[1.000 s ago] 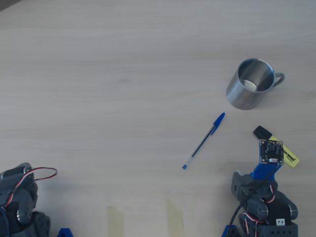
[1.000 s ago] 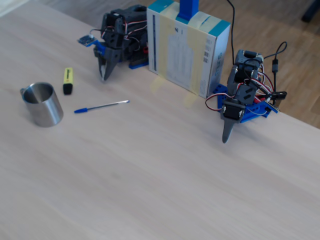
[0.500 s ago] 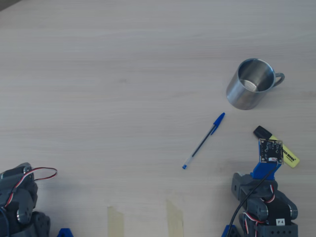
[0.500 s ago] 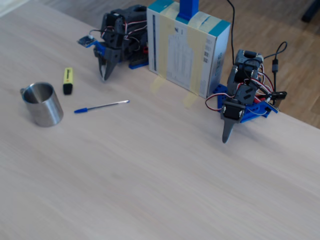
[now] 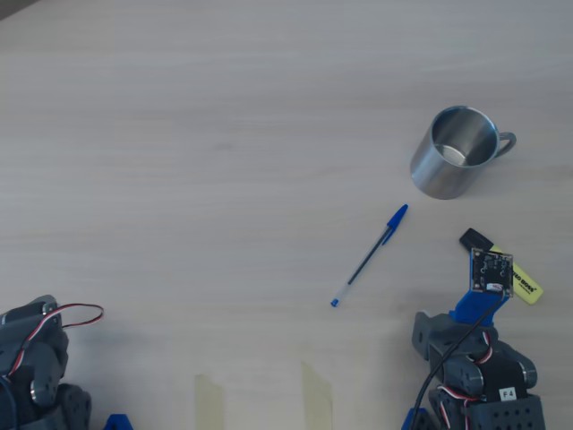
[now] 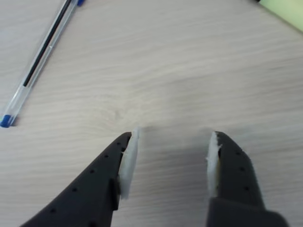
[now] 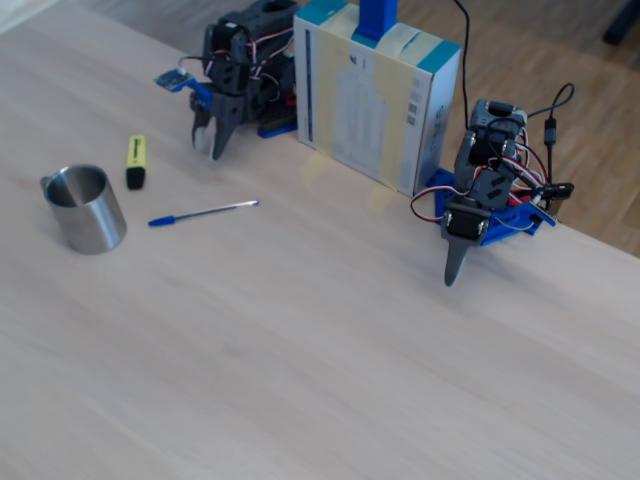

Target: Grab the blue pen and put it in the silver cup.

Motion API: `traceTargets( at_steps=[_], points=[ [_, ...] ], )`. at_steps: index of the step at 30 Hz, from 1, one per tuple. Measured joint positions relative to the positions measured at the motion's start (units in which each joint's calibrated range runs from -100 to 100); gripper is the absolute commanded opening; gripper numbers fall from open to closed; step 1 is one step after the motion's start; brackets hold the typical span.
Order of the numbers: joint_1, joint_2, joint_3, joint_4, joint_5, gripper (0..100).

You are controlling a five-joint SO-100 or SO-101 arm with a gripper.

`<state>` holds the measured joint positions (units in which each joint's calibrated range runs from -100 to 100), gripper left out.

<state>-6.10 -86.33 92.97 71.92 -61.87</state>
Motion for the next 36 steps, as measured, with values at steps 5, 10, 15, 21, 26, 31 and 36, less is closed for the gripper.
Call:
traceTargets(
  at_steps=[5, 10, 15, 21, 26, 31, 36],
  points=[
    [-3.3, 5.2, -3.2, -1.6, -3.4, 28],
    [-5.3, 11.1, -9.1, -4.1, -6.9, 28],
    [-6.4, 16.4, -16.6, -4.4, -9.4, 29],
    [-6.7, 21.8, -24.8, -4.5, -10.9, 29],
    [-8.7, 25.3, -30.2, -4.5, -13.2, 29],
    [-9.6, 28.5, -34.0, -4.5, -15.4, 29],
    [-9.9, 32.7, -38.0, -4.5, -16.8, 29]
  ],
)
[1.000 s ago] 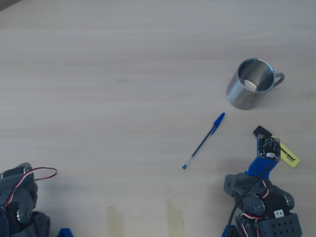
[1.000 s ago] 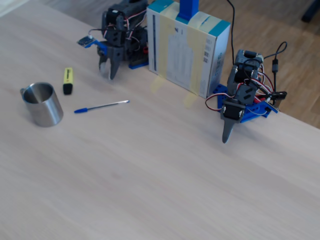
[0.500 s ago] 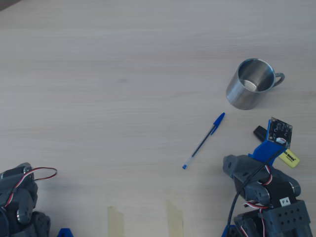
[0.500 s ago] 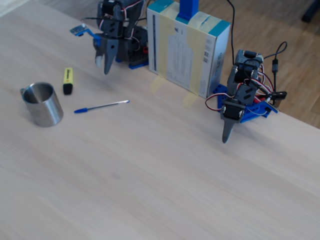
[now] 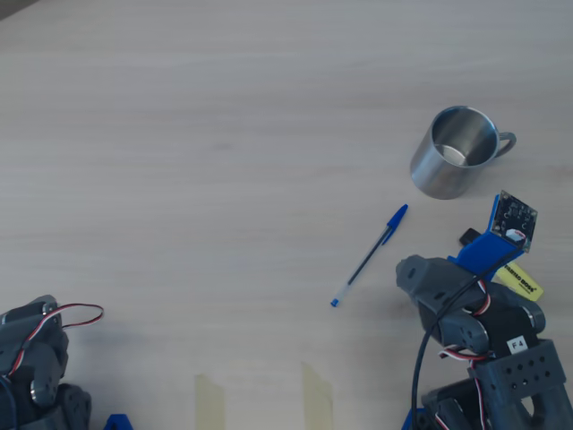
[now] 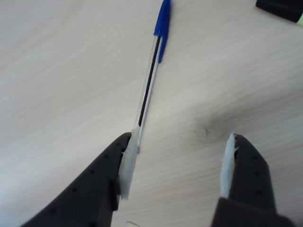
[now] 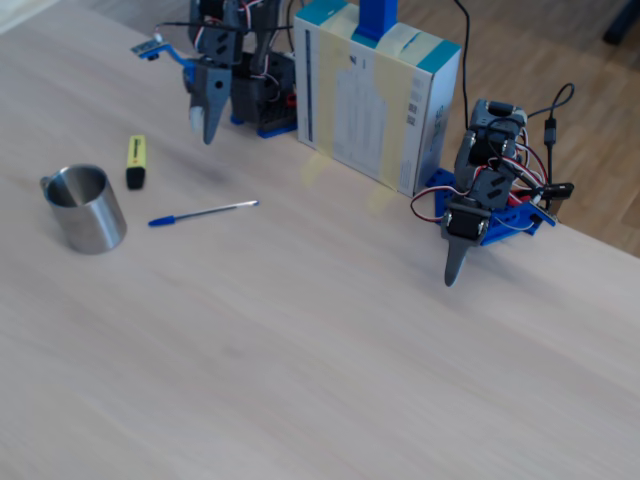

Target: Grab the blue pen and put it in the silver cup.

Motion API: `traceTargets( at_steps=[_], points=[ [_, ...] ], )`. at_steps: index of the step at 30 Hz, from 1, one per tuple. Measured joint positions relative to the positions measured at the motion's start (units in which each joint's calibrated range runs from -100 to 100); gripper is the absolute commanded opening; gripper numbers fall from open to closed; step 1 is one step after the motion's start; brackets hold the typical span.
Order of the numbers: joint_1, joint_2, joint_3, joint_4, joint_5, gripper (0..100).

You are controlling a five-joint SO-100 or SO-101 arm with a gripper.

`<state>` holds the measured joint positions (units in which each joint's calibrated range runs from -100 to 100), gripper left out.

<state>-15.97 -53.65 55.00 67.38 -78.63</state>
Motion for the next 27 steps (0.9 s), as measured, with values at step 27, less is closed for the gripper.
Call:
traceTargets(
  at_steps=[27],
  points=[
    [0.8, 28.7, -7.6, -21.2, -0.2, 28]
  ],
)
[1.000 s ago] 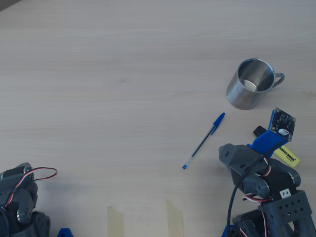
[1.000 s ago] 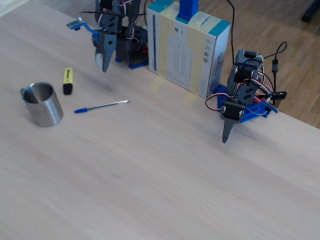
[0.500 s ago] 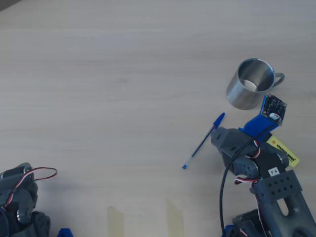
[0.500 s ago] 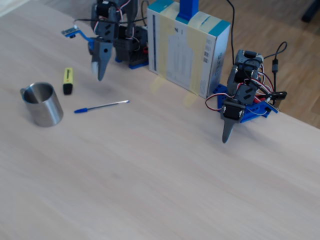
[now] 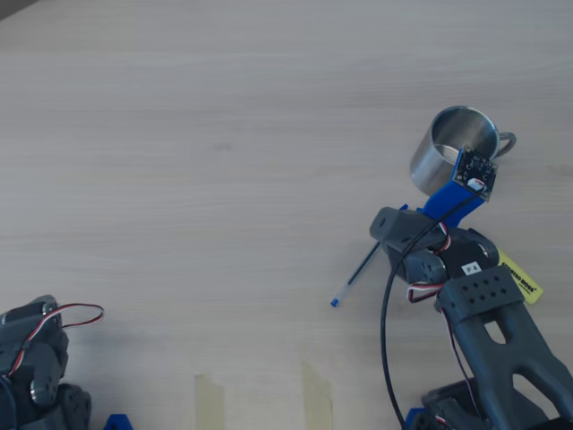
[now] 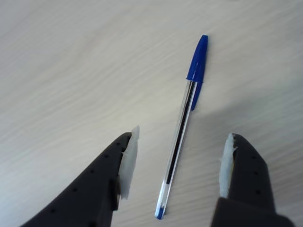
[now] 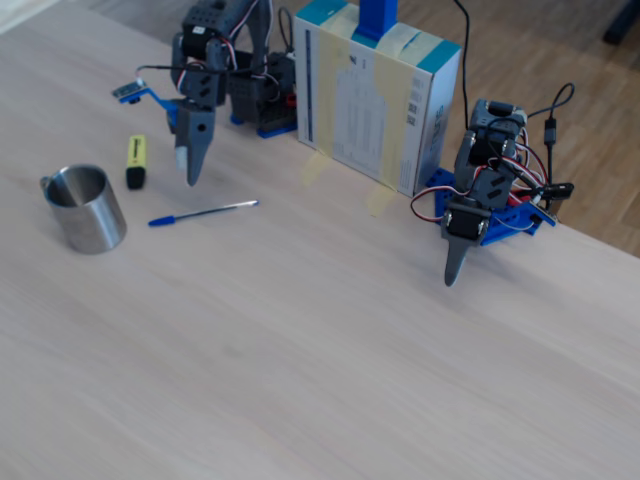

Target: Grab the blue pen and put it in the silver cup.

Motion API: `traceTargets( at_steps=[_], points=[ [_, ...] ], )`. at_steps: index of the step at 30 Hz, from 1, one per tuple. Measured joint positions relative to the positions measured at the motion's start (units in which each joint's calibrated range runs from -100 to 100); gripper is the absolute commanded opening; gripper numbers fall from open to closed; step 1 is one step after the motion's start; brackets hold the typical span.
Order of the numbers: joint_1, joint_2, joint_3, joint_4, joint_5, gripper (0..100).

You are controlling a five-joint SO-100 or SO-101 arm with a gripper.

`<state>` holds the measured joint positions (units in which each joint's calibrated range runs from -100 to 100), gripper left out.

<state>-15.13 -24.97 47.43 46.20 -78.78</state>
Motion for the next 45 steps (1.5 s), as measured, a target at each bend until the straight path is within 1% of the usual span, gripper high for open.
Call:
traceTargets(
  at_steps=[8, 22, 28, 36, 45],
  points=[
    [4.1, 4.4, -0.3, -0.3, 0.0, 28],
    [4.4, 13.4, -4.9, -0.6, 0.0, 28],
    [2.6, 16.5, -5.0, -4.3, 0.0, 28],
    [2.6, 21.4, -5.0, -5.1, 0.0, 28],
    [2.6, 26.2, -5.2, -11.2, 0.0, 28]
  ],
)
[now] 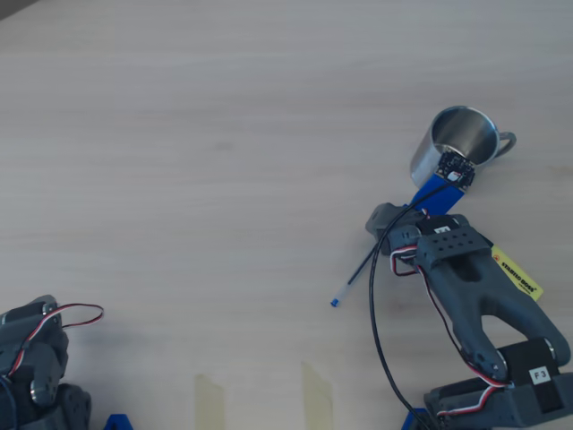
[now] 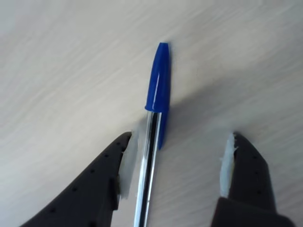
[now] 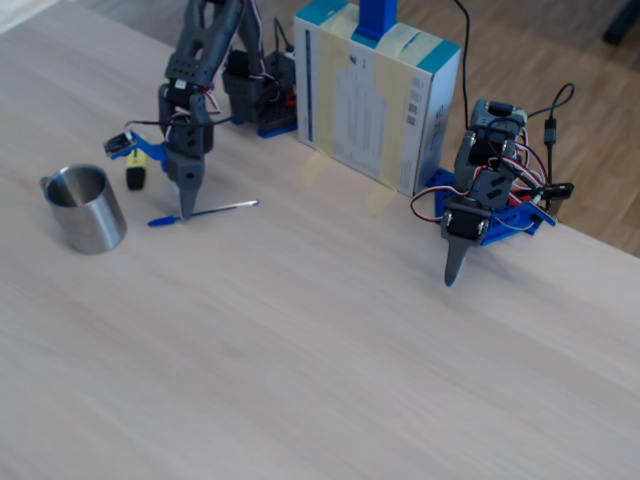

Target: Grab the blue pen and put it in the silver cup.

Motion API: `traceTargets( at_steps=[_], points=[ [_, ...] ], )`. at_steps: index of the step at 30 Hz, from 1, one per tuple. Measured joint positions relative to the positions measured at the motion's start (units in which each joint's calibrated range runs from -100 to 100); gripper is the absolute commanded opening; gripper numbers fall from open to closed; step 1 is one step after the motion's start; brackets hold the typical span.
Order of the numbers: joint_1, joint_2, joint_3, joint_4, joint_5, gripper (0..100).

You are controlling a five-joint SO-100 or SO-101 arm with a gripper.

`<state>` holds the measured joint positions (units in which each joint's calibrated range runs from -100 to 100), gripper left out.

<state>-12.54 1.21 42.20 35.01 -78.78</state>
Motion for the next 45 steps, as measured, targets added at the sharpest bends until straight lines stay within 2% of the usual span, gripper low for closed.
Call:
traceTargets(
  at_steps=[35, 41, 45],
  points=[
    [-0.1, 2.8, -1.1, -1.2, 0.0, 28],
    [0.6, 2.8, -1.1, -0.8, 0.0, 15],
    [0.6, 2.8, -0.7, -1.4, 0.0, 13]
  ],
)
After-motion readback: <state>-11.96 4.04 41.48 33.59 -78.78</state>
